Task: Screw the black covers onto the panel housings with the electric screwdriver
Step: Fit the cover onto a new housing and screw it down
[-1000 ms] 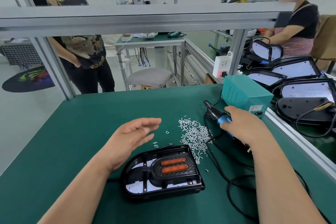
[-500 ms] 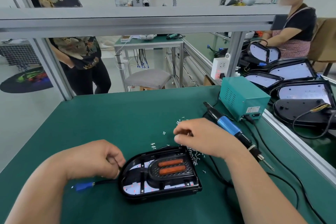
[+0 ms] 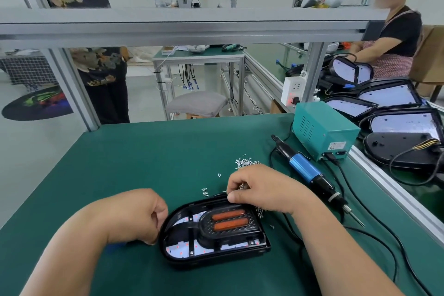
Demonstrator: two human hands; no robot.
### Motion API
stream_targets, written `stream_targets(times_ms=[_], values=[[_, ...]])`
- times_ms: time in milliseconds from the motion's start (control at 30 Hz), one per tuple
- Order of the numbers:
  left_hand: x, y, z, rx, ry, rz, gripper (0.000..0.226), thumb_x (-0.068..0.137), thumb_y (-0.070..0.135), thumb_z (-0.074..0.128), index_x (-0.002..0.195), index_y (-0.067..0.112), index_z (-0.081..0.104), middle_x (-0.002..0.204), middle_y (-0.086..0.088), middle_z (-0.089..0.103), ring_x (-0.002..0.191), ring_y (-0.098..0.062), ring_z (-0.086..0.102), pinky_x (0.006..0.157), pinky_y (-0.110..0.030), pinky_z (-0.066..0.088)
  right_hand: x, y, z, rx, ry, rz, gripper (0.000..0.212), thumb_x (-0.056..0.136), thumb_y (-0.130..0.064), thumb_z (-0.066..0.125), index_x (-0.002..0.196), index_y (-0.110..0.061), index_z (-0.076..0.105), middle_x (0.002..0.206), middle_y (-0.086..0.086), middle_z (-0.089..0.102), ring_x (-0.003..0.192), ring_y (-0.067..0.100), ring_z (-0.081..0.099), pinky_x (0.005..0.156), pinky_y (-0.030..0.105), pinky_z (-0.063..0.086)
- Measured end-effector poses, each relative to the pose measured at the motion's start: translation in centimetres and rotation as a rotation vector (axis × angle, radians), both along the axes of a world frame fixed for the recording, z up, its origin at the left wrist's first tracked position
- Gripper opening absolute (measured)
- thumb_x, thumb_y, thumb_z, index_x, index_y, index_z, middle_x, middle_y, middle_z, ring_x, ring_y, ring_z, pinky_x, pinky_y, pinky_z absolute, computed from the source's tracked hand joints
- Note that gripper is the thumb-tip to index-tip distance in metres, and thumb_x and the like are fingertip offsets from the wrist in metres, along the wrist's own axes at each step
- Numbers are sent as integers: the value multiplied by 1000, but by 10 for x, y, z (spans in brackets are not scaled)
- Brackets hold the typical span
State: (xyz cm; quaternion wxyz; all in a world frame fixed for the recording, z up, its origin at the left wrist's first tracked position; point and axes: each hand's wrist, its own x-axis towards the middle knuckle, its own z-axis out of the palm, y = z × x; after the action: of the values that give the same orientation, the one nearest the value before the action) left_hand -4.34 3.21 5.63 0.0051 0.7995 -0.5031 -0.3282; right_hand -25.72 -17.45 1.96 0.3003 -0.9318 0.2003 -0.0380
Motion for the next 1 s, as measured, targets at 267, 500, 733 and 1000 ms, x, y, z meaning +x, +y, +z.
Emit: stream_targets(times_ms=[267, 500, 733, 1000], values=[[2, -5, -7, -196, -142, 44, 16, 88, 12, 50, 82, 23, 61, 68, 8, 74, 56, -2, 65, 60, -30, 50, -4, -8, -3, 53, -51, -20, 9, 98, -29, 74, 90, -24, 73, 80, -28, 68, 76, -5, 61, 69, 15, 42], [16, 5, -6, -146, 131, 65, 20, 85, 10, 69, 95, 27, 74, 86, 5, 75, 61, -9, 65, 54, -25, 49, -2, -3, -2, 23, -24, -26, 10, 99, -33, 72, 92, -27, 73, 85, -17, 71, 82, 2, 64, 77, 26, 52], [12, -1, -10, -104, -99, 47, 21, 83, 7, 59, 84, 26, 69, 79, -2, 77, 58, -8, 69, 59, -24, 50, 0, -3, -4, -24, 15, -35, 10, 99, -32, 70, 90, -27, 71, 87, -13, 71, 84, 4, 63, 78, 28, 51], [8, -15, -18, -470, -8, 101, 36, 96, -2, 52, 88, 27, 72, 84, 10, 74, 73, -1, 63, 73, -21, 52, 1, -2, -5, 103, -65, -26, 9, 104, -28, 66, 95, -27, 66, 90, -12, 69, 84, 5, 60, 82, 31, 50]])
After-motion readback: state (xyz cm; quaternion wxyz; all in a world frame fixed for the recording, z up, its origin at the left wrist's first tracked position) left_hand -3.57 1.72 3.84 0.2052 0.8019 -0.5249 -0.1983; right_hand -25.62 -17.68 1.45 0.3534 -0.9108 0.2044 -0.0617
